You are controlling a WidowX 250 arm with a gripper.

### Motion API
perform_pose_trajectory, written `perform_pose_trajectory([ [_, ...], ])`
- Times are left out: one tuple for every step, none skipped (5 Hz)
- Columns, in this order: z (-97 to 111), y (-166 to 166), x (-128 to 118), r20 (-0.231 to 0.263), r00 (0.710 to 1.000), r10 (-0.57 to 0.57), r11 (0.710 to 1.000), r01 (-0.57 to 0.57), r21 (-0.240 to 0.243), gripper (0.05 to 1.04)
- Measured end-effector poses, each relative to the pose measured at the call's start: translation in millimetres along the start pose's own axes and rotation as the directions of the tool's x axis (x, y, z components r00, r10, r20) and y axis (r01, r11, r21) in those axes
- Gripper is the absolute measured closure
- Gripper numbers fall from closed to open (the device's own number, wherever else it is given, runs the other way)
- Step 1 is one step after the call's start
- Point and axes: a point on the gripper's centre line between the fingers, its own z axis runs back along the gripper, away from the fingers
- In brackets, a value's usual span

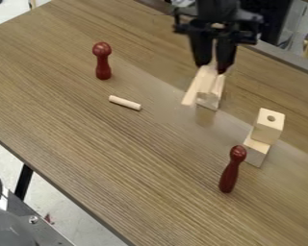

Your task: Put the two rectangular sticks on the two cubes

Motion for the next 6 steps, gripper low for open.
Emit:
perform_pose_trajectory([
  [-3, -15, 7, -0.019, 1.0, -0.012, 1.0, 0.011, -0.005, 0.76],
  [-8, -27, 12, -0.031, 0.999, -0.023, 1.0, 0.023, -0.005, 0.76],
  [-13, -38, 20, -0.044, 0.999, -0.027, 1.0, 0.027, -0.003, 0.76],
  [-23, -45, 28, -0.065, 0.998, -0.018, 1.0, 0.018, -0.001, 0.76],
  [-37, -49, 36, -0.084, 0.996, -0.008, 1.0, 0.008, 0.003, 0.76],
  [-47, -57, 36, -0.097, 0.995, -0.016, 1.0, 0.018, 0.016, 0.76],
])
